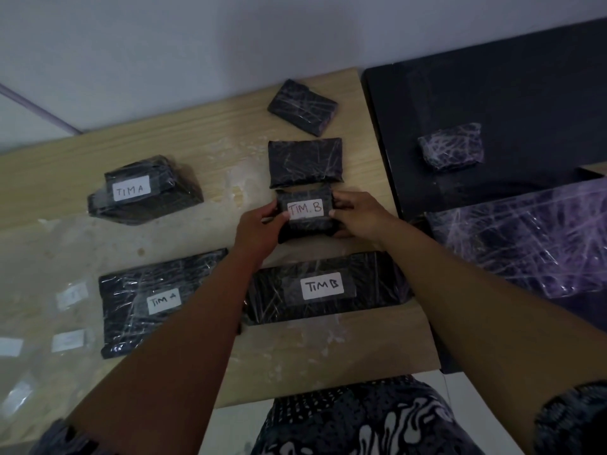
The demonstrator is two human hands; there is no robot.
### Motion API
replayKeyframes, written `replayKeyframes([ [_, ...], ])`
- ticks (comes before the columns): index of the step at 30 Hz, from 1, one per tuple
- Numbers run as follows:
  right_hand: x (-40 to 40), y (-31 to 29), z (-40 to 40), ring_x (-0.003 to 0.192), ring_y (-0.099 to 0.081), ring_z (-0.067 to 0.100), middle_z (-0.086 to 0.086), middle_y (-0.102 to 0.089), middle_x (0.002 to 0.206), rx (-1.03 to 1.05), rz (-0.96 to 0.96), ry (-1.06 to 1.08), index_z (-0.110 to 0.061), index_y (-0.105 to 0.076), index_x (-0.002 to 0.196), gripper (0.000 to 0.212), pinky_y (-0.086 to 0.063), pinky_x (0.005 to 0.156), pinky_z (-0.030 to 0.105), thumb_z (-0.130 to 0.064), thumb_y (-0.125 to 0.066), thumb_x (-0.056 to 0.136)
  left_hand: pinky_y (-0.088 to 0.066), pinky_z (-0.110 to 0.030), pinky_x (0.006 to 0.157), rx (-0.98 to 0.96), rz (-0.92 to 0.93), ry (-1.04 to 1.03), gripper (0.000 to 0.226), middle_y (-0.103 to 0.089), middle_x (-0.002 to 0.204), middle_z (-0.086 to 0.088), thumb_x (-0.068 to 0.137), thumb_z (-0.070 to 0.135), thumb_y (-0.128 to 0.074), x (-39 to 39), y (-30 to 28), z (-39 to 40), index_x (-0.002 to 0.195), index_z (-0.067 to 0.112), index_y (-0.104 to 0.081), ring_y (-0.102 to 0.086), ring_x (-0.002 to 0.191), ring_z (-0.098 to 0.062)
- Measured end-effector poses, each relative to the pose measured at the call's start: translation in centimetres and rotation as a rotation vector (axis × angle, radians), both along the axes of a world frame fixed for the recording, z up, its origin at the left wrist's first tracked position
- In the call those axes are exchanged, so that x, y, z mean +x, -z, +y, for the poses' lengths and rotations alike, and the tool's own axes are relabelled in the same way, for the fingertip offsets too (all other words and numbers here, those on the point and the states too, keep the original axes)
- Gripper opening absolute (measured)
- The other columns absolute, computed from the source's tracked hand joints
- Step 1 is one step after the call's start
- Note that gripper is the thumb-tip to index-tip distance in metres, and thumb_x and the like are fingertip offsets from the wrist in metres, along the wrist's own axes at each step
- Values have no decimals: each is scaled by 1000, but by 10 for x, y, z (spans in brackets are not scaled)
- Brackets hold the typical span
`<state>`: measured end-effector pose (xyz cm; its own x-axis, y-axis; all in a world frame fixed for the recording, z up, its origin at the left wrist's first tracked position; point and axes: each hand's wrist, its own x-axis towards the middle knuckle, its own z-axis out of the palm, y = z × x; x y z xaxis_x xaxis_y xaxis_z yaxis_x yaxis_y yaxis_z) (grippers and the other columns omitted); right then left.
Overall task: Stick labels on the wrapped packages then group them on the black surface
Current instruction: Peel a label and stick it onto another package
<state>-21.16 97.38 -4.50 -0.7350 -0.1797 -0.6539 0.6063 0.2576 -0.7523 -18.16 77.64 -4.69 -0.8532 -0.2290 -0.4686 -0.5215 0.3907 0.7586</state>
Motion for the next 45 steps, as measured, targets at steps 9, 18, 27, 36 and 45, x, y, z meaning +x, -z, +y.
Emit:
replayKeyframes([
  [9,1,0,3,120,-58,25,8,-65,126,124,71,-104,-11,-61,134,53,-50,104,43,13,-45,89,-50,-30,91,28,-12,37,46,-64,122,-5,94,-5,-49,4,-2,-4,136,11,-54,-61,110,-22],
  [18,7,-32,-17,122,-54,31,10,-57,132,476,333,-182,-14,-60,121,28,-45,93,32,-24,-50,97,-39,-18,90,-265,109,99,51,-59,136,-4,92,30,-66,15,-31,-14,140,19,-53,-58,116,-15],
  [27,39,-83,-96,138,-37,27,9,-43,149,503,696,-374,-15,-44,147,47,-35,111,39,-31,-47,102,-44,-33,98,-559,482,173,45,-64,123,-14,86,27,-71,49,-79,-79,126,6,-64,-59,115,-30],
  [36,113,-116,-221,132,-43,28,10,-51,142,538,985,-515,-12,-49,144,49,-39,108,45,-27,-51,98,-49,-43,95,-772,578,87,47,-62,127,-12,84,27,-72,153,-115,-208,128,12,-63,-56,117,-30],
  [45,190,-123,-354,136,-41,27,9,-50,146,471,1078,-653,-16,-49,144,48,-33,114,45,-30,-52,98,-51,-46,92,-879,549,-40,45,-62,128,-10,85,29,-71,262,-134,-338,127,15,-64,-57,116,-31],
])
